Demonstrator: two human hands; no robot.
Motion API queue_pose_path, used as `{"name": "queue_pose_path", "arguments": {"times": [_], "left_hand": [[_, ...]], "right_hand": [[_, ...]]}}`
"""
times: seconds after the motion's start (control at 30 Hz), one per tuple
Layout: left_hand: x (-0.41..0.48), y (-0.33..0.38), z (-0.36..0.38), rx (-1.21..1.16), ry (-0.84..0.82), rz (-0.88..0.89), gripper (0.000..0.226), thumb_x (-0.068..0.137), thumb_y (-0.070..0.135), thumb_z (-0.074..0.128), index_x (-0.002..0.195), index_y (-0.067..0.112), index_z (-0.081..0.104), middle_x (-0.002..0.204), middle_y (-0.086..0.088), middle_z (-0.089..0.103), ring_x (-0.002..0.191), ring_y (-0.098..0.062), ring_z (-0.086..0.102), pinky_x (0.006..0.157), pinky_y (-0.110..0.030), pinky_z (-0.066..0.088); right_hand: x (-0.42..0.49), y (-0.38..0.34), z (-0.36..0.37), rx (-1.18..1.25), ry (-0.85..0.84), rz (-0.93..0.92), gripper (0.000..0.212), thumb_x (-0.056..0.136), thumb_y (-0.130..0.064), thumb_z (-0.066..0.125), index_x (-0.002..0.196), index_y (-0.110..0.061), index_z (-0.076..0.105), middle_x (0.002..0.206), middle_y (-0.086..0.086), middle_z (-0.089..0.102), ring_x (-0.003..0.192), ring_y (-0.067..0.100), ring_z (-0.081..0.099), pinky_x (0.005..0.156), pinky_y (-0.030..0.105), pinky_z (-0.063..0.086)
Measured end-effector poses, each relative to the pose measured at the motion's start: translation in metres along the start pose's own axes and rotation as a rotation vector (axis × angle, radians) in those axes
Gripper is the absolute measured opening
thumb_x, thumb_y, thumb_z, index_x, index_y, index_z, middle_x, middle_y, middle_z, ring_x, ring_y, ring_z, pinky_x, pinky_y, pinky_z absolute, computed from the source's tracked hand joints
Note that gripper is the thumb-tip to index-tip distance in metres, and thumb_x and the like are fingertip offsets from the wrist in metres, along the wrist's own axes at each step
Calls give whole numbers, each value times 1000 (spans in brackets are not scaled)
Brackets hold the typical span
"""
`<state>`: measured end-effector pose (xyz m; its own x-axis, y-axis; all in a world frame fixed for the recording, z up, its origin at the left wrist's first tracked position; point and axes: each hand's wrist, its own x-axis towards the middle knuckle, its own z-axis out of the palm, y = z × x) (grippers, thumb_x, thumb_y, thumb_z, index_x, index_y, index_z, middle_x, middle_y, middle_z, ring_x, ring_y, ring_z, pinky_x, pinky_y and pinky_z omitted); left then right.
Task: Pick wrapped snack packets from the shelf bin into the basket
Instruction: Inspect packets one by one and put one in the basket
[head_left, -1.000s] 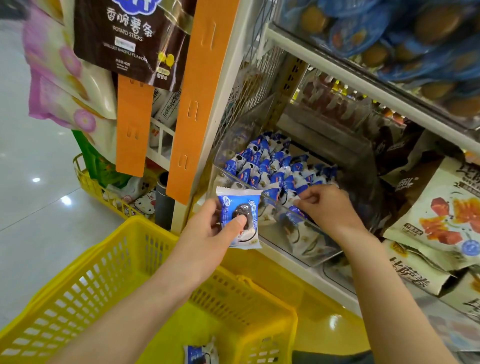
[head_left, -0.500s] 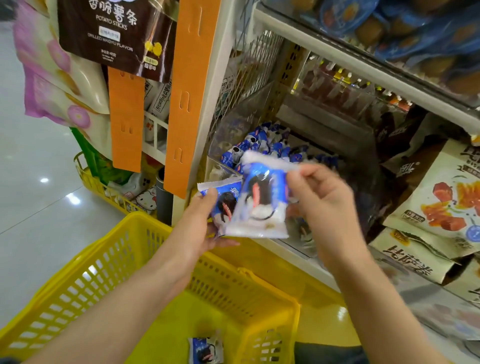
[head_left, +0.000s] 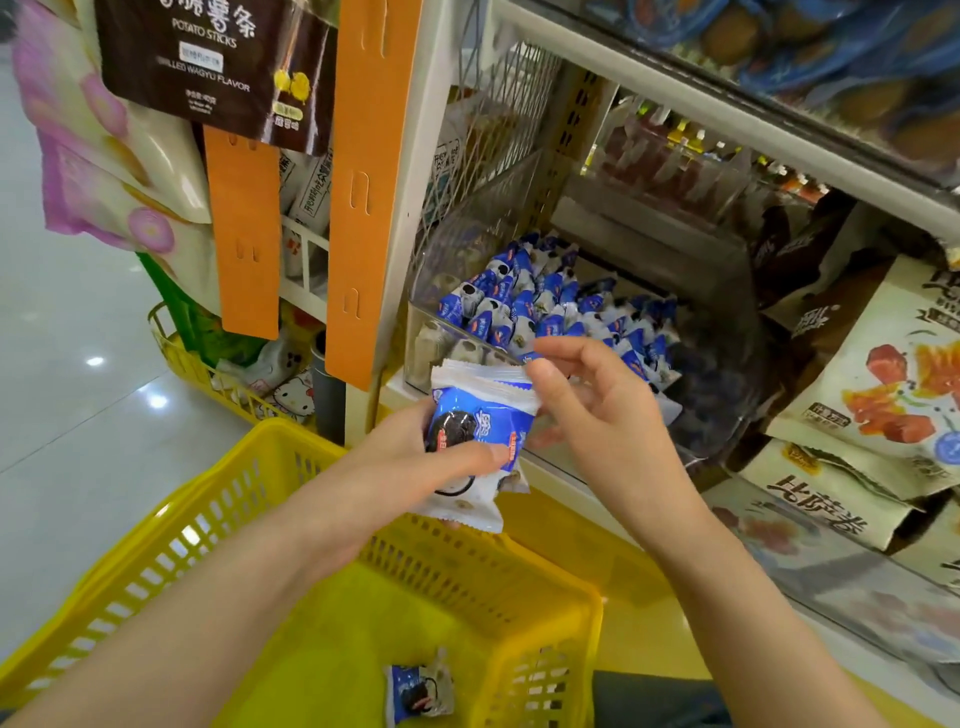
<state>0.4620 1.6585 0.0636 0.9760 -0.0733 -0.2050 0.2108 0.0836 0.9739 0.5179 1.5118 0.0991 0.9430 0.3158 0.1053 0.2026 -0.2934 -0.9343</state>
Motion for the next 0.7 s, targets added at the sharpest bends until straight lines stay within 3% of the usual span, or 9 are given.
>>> {"name": "queue_pose_path", "arguments": {"times": [0.1, 0.2, 0.27, 0.37, 0.5, 0.63, 0.7], "left_hand": [[-2, 9, -10, 37, -38, 67, 39, 71, 30, 73, 108, 29, 61, 99, 17, 71, 94, 2, 64, 78, -16, 47], [-4, 15, -14, 49, -84, 132, 37, 66, 33, 65, 103, 31, 63, 100, 19, 70, 94, 4, 63, 75, -9, 49], [-5, 14, -12, 70, -107, 131, 35, 67, 32, 66, 101, 33, 62, 98, 22, 70, 93, 6, 63, 73, -5, 45], [-4, 12, -6, 69, -128, 104, 32, 75, 23, 74, 102, 33, 59, 94, 22, 70, 87, 5, 64, 65, -7, 46], [-5, 13, -5, -17, -23, 89, 28, 83, 24, 63, 110, 29, 59, 90, 4, 73, 78, -15, 69, 50, -22, 50], [-2, 12, -11, -75, 143, 71, 25, 88, 21, 57, 112, 25, 58, 84, 8, 73, 68, -11, 68, 50, -27, 53], [-2, 12, -11, -93, 162, 53, 25, 88, 20, 57, 113, 24, 59, 85, 8, 73, 70, -11, 68, 52, -27, 54]], "right_hand": [[3, -3, -9, -84, 16, -75, 12, 89, -25, 55, 98, -29, 62, 82, -12, 64, 65, -2, 60, 55, 12, 48], [6, -7, -15, -55, -90, -77, 11, 83, -33, 56, 90, -32, 65, 82, -19, 69, 76, -3, 64, 61, 11, 50], [6, -7, -15, 53, -178, -29, 17, 78, -33, 57, 89, -24, 67, 84, -13, 72, 78, 3, 67, 60, 17, 55], [4, -6, -14, 55, -193, -24, 10, 82, -22, 61, 81, -17, 69, 78, -1, 73, 72, 8, 69, 55, 21, 56], [13, -12, -31, 55, 74, -19, 14, 86, -19, 61, 75, -23, 69, 74, -6, 73, 65, 7, 69, 52, 14, 52], [35, -13, -57, -37, 446, -28, 15, 88, -27, 61, 74, -27, 66, 81, -3, 71, 69, -1, 67, 54, 11, 51], [42, -5, -56, -237, 487, -34, 14, 87, -30, 62, 73, -32, 64, 82, -8, 68, 68, -2, 64, 61, 14, 53]]}}
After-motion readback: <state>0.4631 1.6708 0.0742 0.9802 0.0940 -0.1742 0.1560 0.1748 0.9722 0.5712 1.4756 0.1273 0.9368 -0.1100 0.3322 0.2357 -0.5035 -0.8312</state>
